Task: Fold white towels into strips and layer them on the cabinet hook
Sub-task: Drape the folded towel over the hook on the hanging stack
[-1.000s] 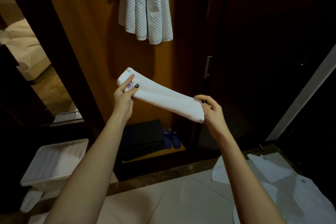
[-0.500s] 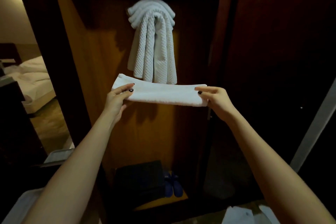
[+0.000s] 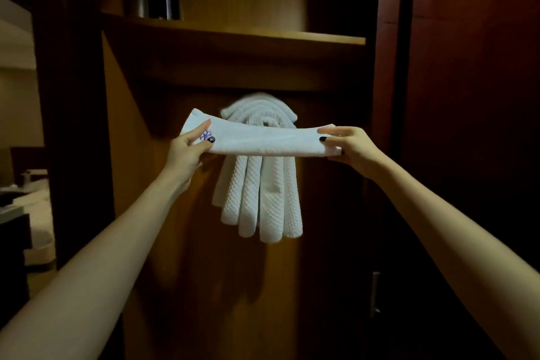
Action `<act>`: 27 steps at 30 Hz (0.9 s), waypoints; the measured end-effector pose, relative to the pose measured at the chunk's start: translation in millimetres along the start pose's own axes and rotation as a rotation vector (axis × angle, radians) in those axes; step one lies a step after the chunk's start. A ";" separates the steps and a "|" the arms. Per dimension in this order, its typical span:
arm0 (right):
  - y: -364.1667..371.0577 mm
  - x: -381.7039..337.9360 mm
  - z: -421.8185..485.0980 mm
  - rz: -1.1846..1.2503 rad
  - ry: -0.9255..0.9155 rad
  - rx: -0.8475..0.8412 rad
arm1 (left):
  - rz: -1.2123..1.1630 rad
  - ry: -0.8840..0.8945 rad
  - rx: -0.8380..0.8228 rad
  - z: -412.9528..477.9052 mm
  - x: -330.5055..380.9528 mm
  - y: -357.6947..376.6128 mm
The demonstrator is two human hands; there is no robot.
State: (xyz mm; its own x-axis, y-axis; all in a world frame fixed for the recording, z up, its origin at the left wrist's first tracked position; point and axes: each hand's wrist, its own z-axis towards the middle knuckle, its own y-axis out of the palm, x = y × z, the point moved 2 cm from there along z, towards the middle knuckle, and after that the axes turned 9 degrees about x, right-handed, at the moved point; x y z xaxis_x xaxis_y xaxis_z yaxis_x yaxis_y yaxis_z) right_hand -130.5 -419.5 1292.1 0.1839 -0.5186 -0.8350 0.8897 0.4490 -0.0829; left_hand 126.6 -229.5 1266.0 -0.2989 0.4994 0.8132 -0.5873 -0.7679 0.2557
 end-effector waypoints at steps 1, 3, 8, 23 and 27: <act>0.7 1.1 18.3 0.007 -0.014 0.003 | -0.002 0.023 0.010 15.1 -1.3 7.9; 1.7 4.7 60.0 0.024 -0.035 0.012 | -0.020 0.063 0.023 49.3 -7.3 26.9; 9.1 14.4 157.3 0.065 -0.088 0.035 | -0.070 0.108 0.052 132.3 -22.9 63.1; 54.4 50.6 348.7 0.390 -0.110 0.003 | -0.246 0.155 0.080 296.4 -51.3 105.9; 55.7 65.3 362.6 0.378 -0.097 -0.017 | -0.280 0.130 0.101 309.3 -59.1 112.9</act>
State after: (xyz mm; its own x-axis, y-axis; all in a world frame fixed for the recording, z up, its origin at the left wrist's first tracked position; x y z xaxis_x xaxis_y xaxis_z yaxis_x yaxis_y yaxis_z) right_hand 82.6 -692.2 1430.2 0.5368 -0.3799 -0.7534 0.7446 0.6333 0.2112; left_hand 310.6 -469.9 1408.5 -0.2341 0.7389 0.6319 -0.5844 -0.6263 0.5159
